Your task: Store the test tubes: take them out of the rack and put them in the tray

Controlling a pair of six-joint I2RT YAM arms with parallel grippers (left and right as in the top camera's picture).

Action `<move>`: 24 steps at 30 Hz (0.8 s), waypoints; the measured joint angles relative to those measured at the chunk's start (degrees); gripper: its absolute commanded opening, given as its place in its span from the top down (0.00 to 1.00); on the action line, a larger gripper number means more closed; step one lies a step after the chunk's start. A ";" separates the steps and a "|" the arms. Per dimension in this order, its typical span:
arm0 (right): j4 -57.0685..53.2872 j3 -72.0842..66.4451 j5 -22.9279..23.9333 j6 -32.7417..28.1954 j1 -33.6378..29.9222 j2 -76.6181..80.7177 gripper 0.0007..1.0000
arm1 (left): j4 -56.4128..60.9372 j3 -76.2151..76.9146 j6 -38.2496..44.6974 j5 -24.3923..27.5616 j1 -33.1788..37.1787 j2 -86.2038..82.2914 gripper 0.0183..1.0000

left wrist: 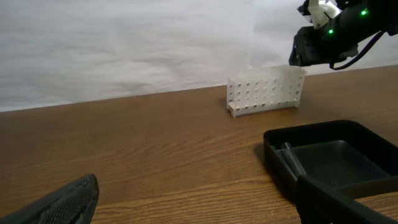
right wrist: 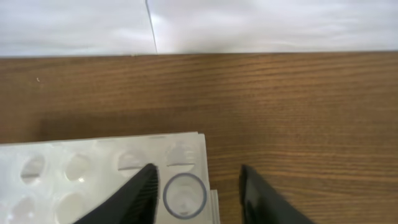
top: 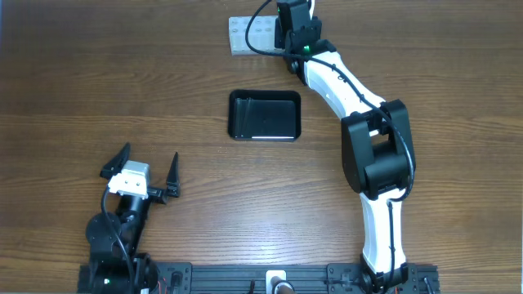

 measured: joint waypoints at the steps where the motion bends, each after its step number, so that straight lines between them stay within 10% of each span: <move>1: 0.15 0.00 0.02 0.13 0.00 0.00 0.68 | 0.00 0.00 0.00 0.00 0.00 0.00 0.00; 24: 0.37 0.59 0.02 0.28 0.11 0.00 0.88 | 0.00 0.00 0.00 0.00 0.00 0.00 0.00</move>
